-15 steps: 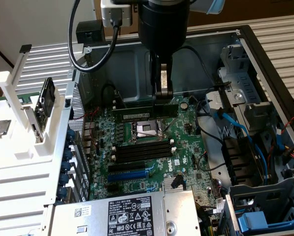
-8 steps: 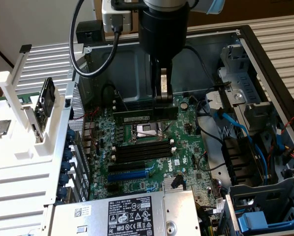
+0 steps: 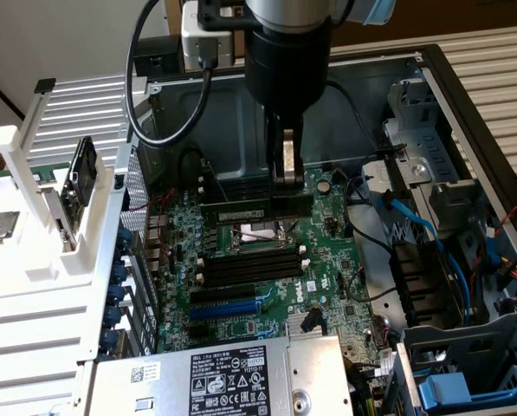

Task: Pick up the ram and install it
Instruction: 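Insert the ram into the slot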

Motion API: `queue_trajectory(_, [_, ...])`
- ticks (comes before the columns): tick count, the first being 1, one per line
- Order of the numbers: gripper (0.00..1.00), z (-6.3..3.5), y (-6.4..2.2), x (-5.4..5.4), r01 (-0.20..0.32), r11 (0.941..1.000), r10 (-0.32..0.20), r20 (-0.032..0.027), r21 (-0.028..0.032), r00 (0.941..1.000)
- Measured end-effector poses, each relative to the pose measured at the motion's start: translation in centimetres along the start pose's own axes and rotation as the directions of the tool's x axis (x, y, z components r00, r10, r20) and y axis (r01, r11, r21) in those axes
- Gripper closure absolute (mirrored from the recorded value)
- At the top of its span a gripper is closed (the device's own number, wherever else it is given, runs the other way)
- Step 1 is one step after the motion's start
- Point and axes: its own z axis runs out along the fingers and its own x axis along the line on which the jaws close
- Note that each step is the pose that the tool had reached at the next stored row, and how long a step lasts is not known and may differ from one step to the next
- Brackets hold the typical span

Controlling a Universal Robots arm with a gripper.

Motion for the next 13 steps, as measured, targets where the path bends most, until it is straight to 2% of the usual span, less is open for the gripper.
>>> queue_trajectory(13, [0.88, 0.2, -1.15, 0.0, 0.0, 1.0, 0.0, 0.0, 0.0, 1.0])
